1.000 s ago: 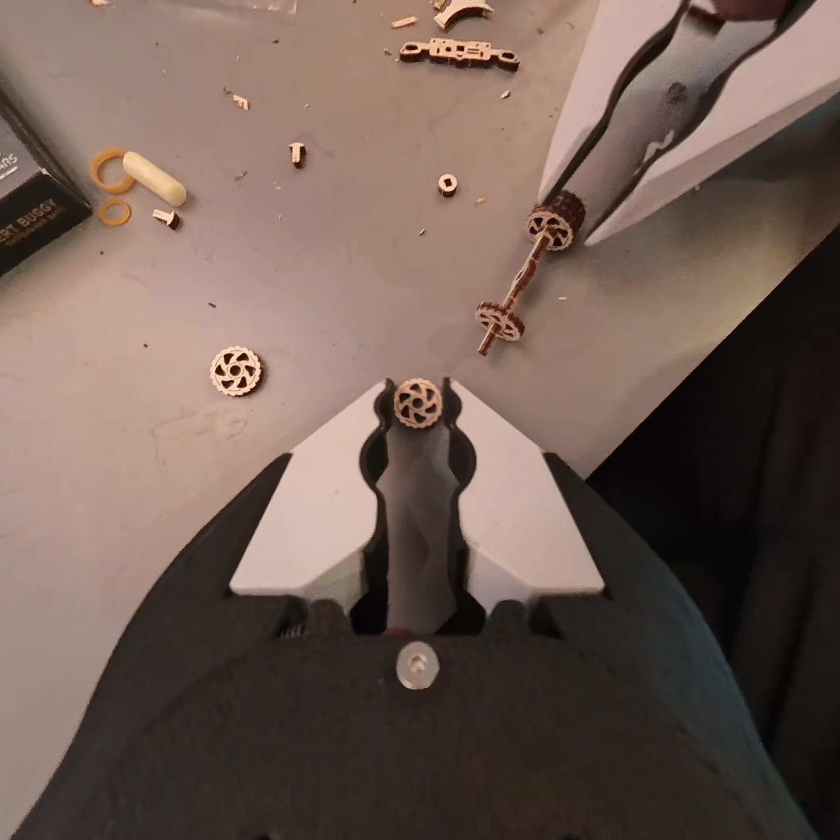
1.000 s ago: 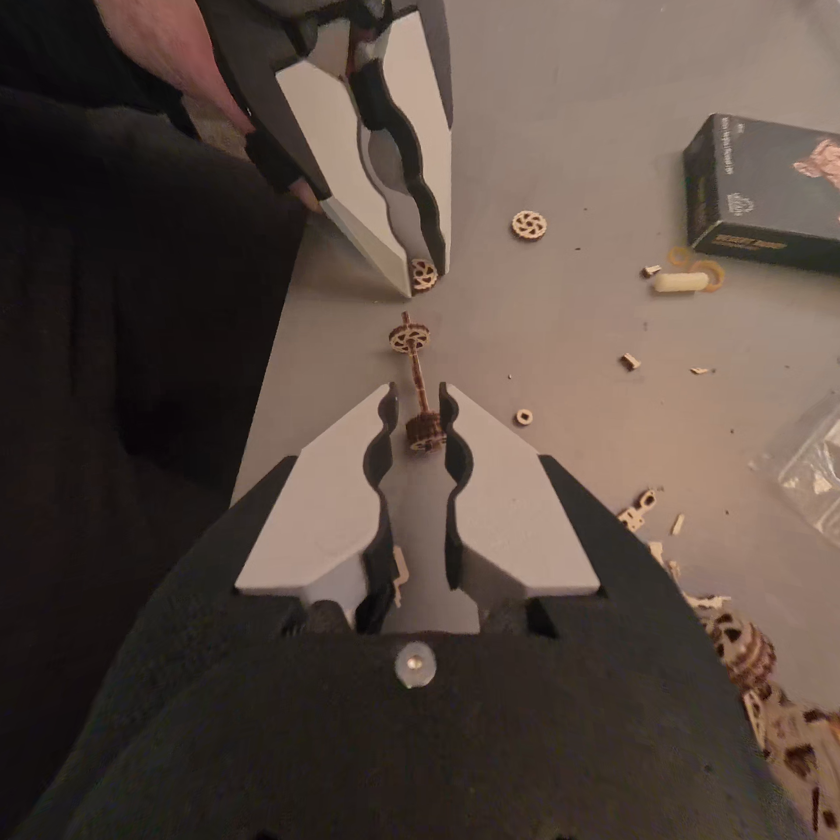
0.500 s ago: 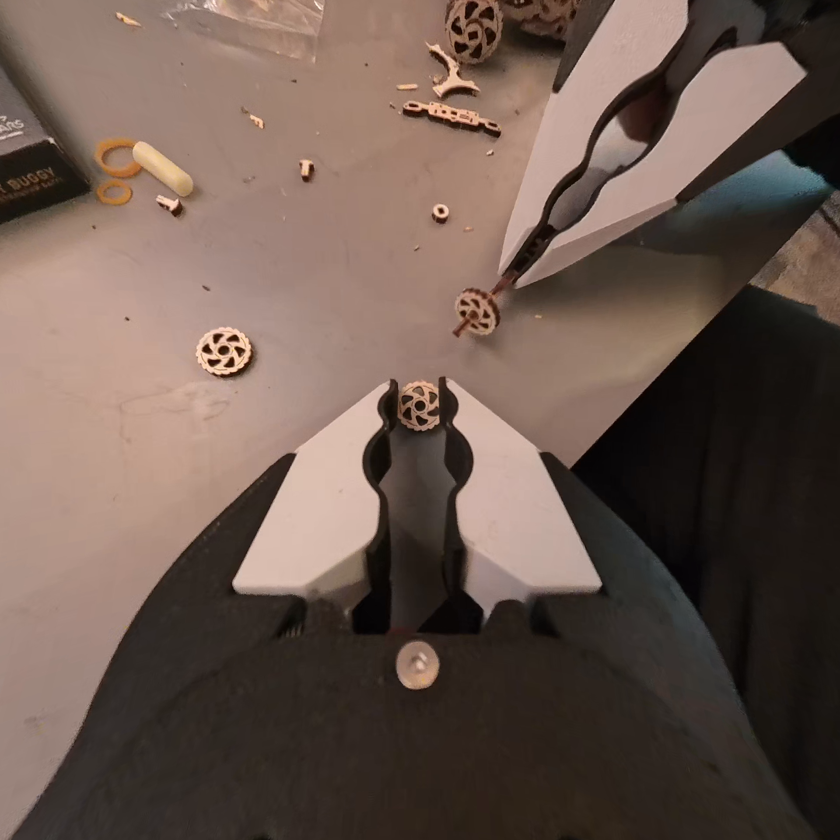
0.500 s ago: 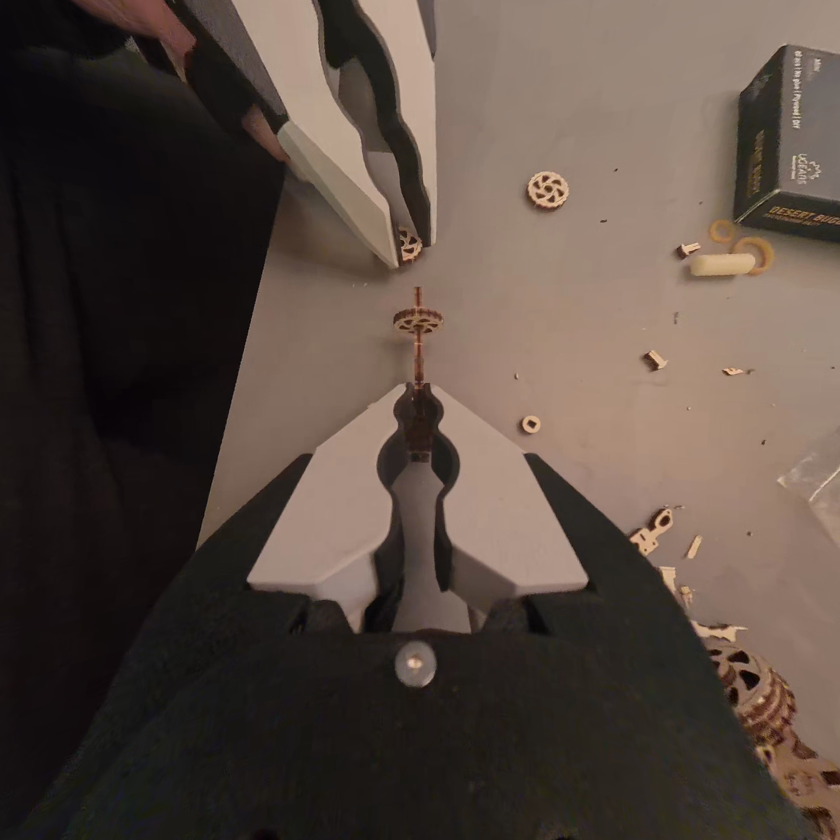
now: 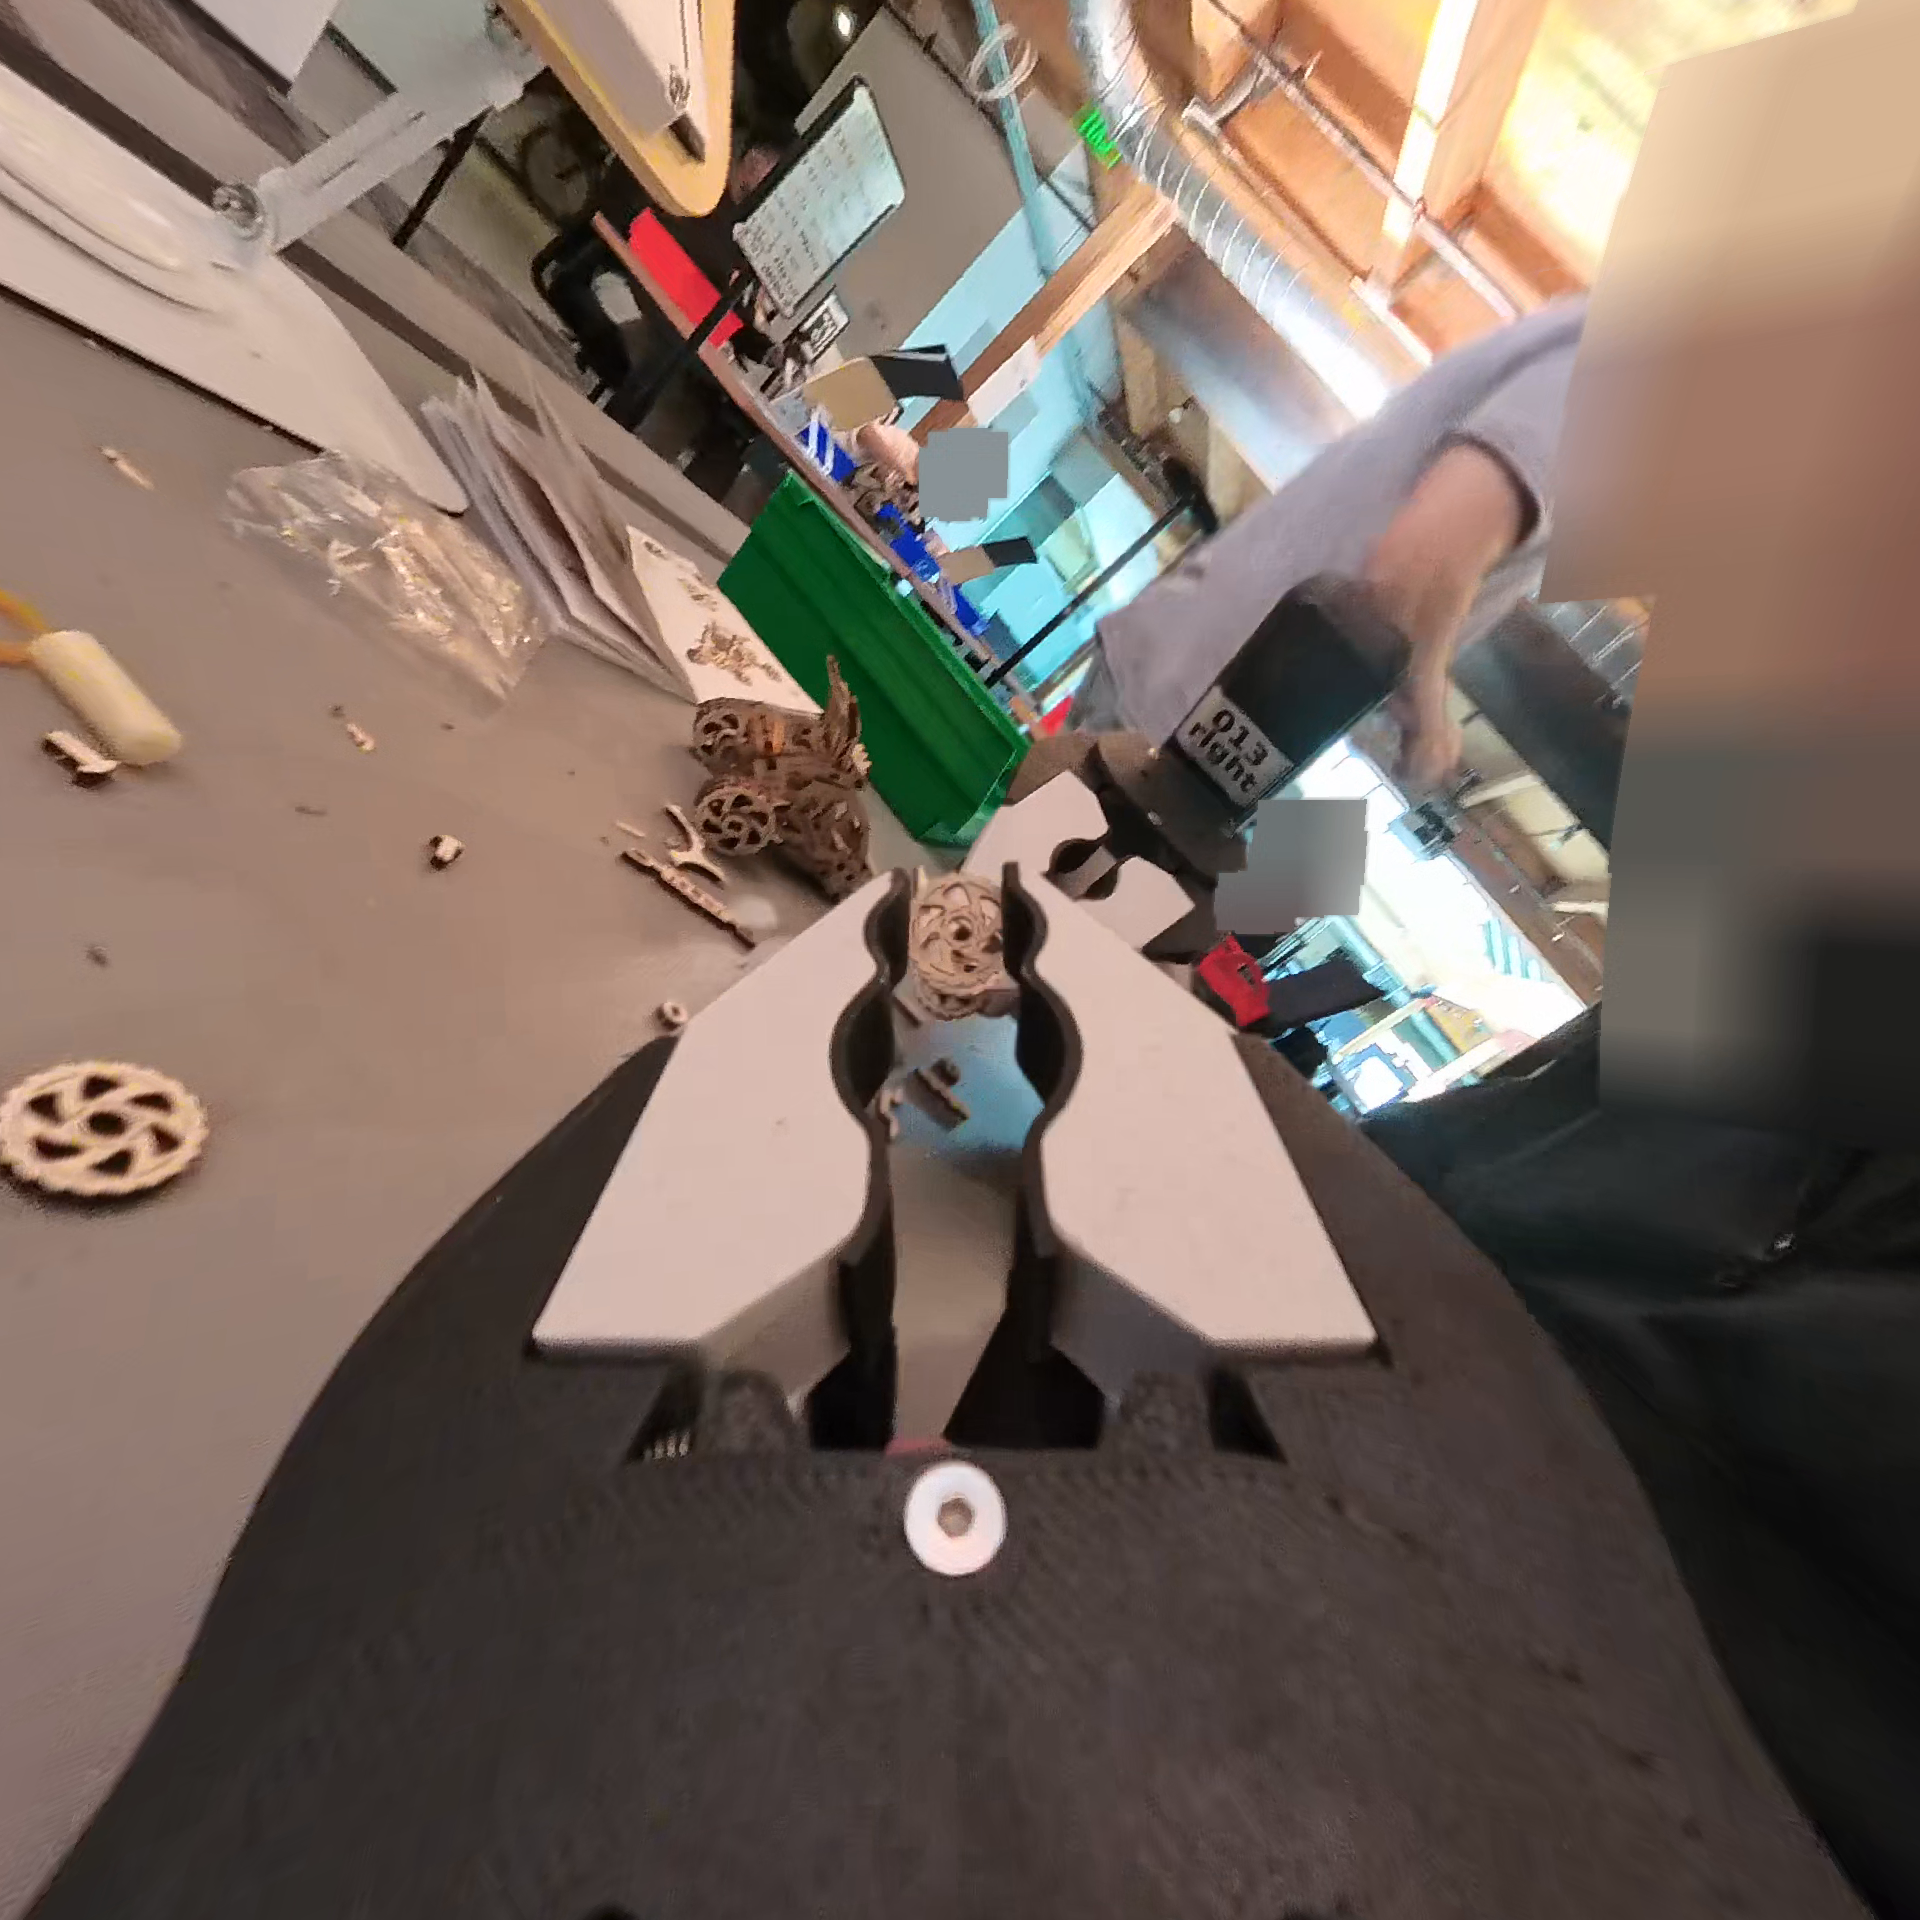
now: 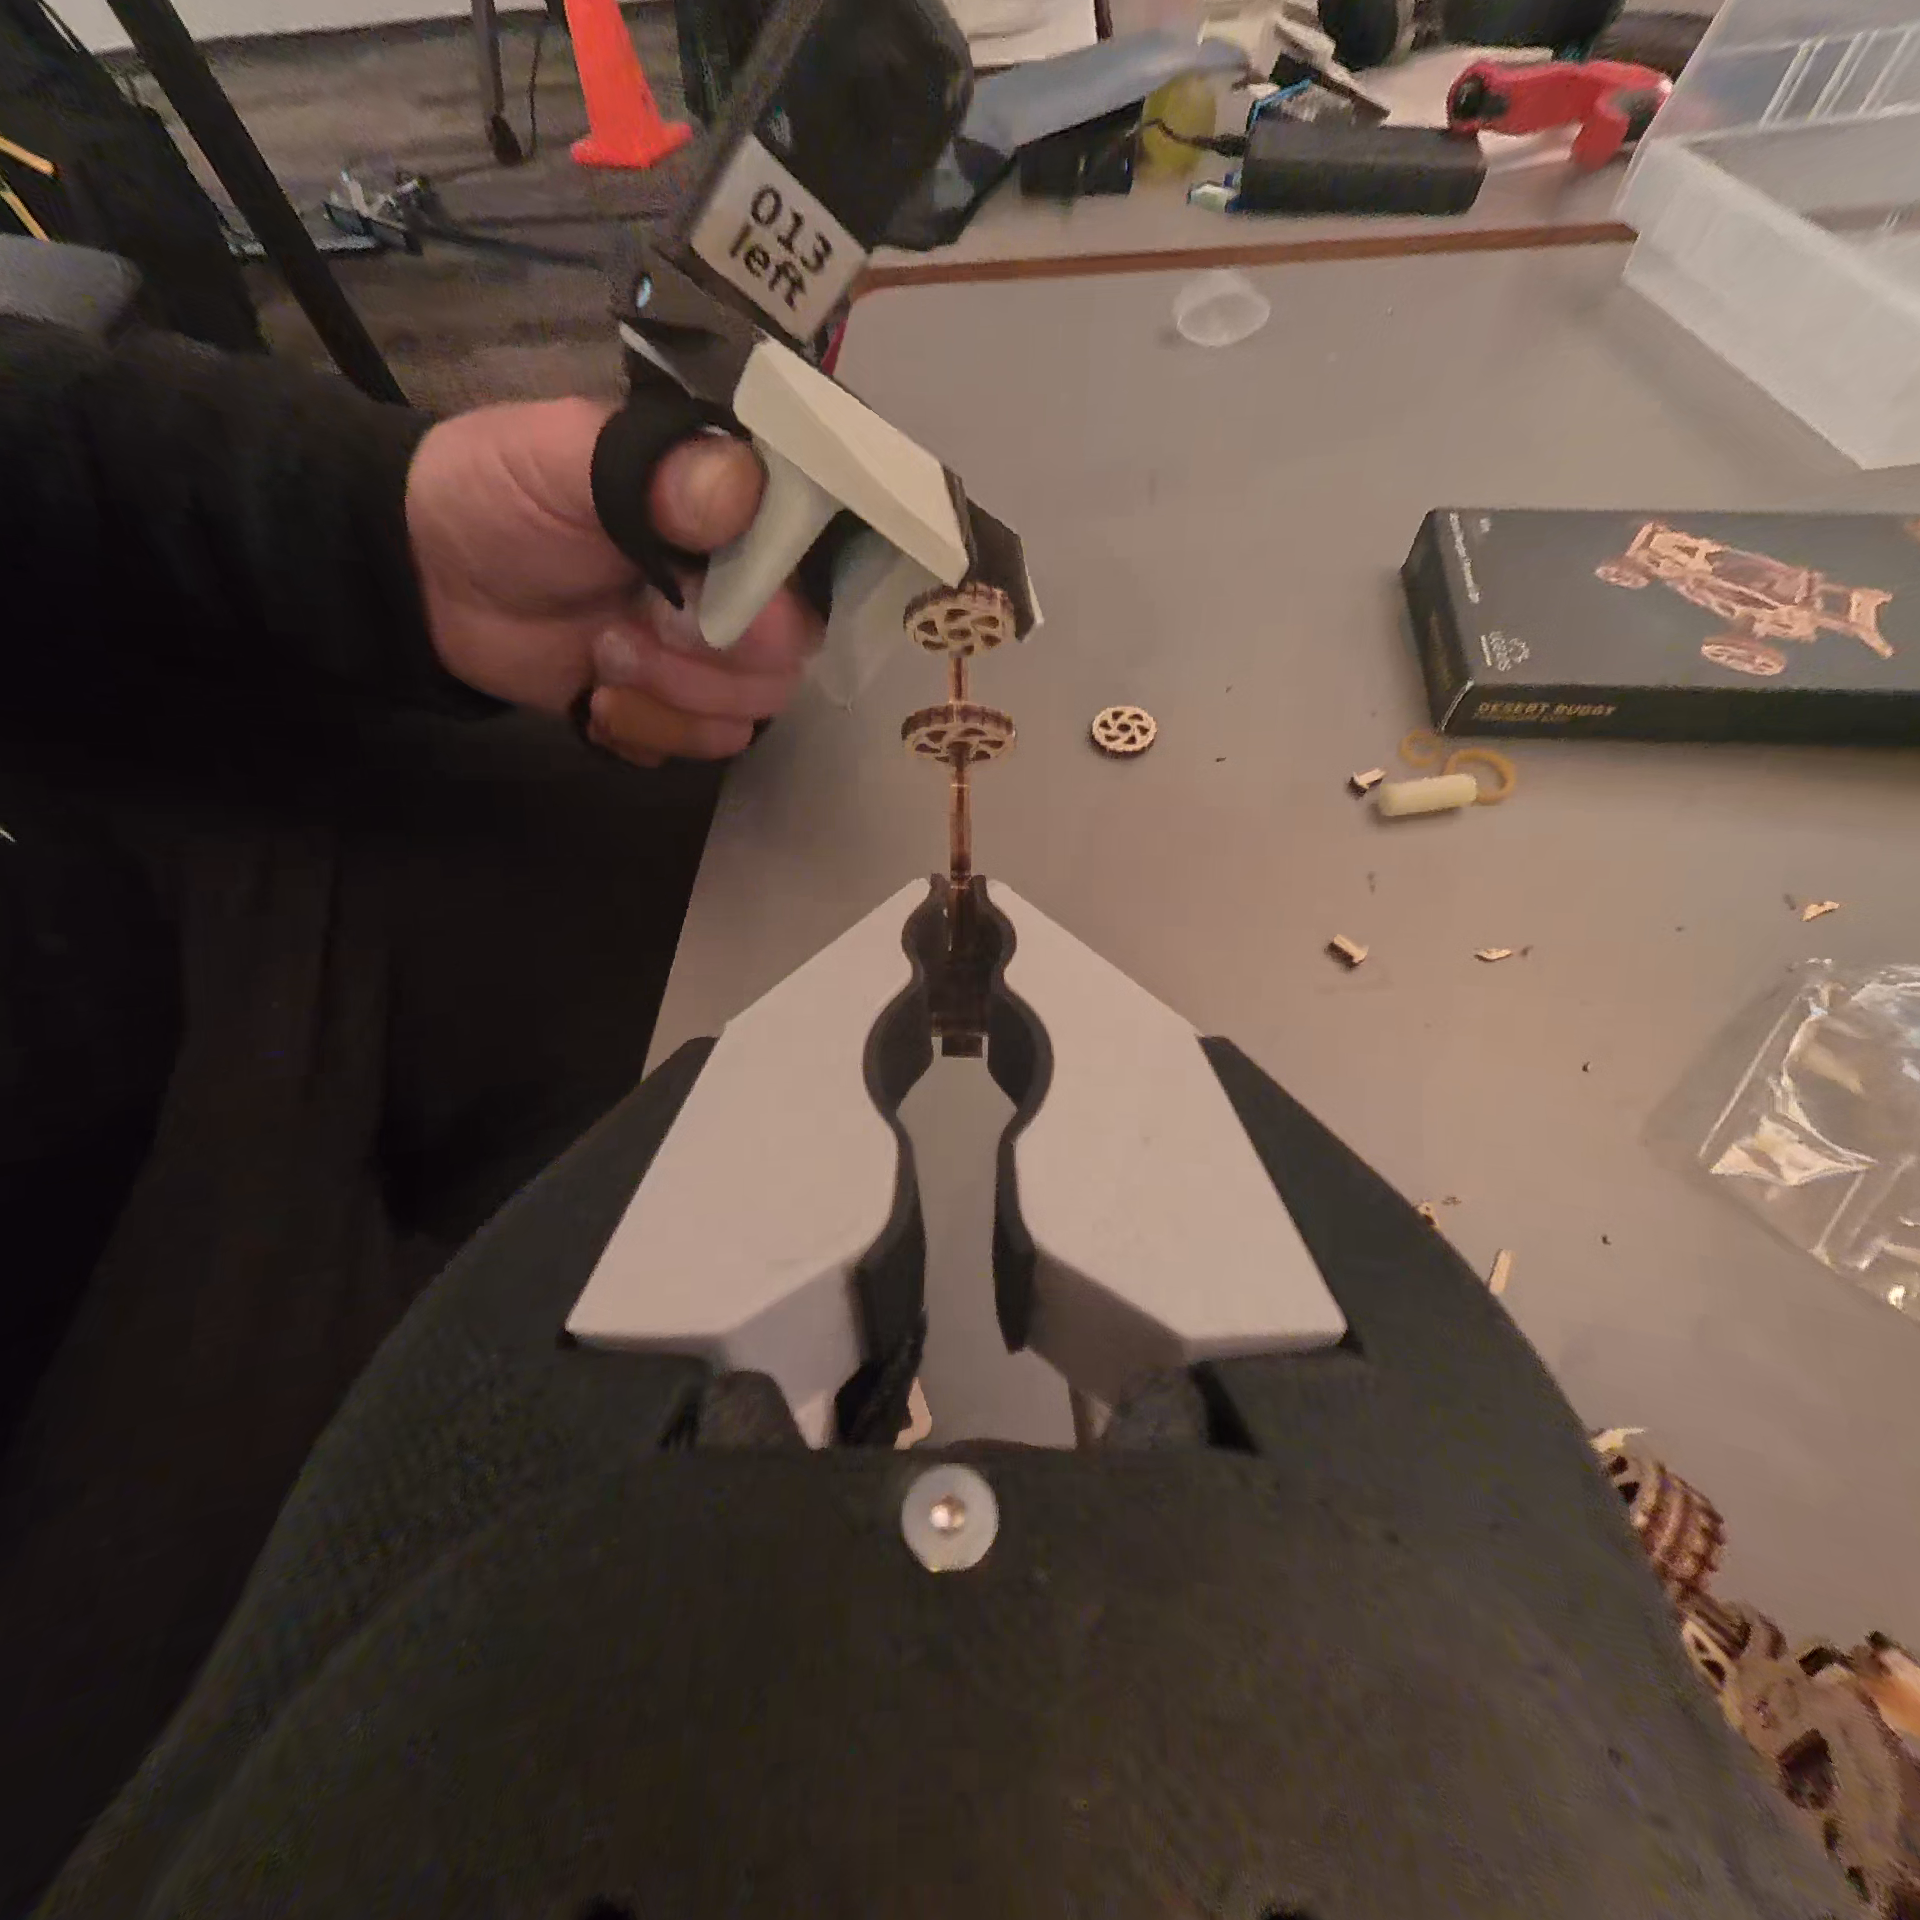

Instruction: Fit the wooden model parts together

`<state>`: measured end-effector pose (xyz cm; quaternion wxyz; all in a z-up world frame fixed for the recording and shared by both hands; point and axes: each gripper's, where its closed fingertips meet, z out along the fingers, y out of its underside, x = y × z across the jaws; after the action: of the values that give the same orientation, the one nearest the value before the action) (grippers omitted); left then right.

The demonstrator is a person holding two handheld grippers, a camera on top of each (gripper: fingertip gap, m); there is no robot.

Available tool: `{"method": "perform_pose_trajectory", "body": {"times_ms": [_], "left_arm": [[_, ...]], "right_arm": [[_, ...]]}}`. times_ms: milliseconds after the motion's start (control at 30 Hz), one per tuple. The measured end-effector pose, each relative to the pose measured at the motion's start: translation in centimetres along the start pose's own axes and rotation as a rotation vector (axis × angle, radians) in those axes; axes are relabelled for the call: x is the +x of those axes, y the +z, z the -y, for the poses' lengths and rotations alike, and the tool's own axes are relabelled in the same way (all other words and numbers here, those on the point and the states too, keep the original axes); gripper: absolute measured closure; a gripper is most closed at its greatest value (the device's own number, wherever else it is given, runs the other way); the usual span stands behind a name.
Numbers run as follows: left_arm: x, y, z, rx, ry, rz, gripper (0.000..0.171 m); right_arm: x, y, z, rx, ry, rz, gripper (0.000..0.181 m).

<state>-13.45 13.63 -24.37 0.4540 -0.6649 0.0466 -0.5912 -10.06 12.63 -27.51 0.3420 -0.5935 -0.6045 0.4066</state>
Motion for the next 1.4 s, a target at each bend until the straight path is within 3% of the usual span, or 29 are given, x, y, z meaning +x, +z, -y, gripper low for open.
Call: {"method": "perform_pose_trajectory", "body": {"times_ms": [300,400,967,1400], "left_arm": [[0.5,1.3,0.6,0.086,-0.115,-0.100,0.158],[0.6,1.4,0.6,0.097,-0.103,-0.100,0.171],[0.6,2.2,1.5,0.157,-0.093,-0.097,0.171],[0.8,3.6,-0.3,0.036,-0.142,-0.122,0.171]], "right_arm": [[0.6,-0.6,0.5,0.015,0.006,-0.031,0.181],[0.2,-0.7,1.1,0.043,0.011,-0.015,0.181],[1.6,-0.8,0.6,0.088,0.146,-0.053,0.181],[2.1,-1.6,0.3,0.115,0.156,-0.068,0.181]]}}
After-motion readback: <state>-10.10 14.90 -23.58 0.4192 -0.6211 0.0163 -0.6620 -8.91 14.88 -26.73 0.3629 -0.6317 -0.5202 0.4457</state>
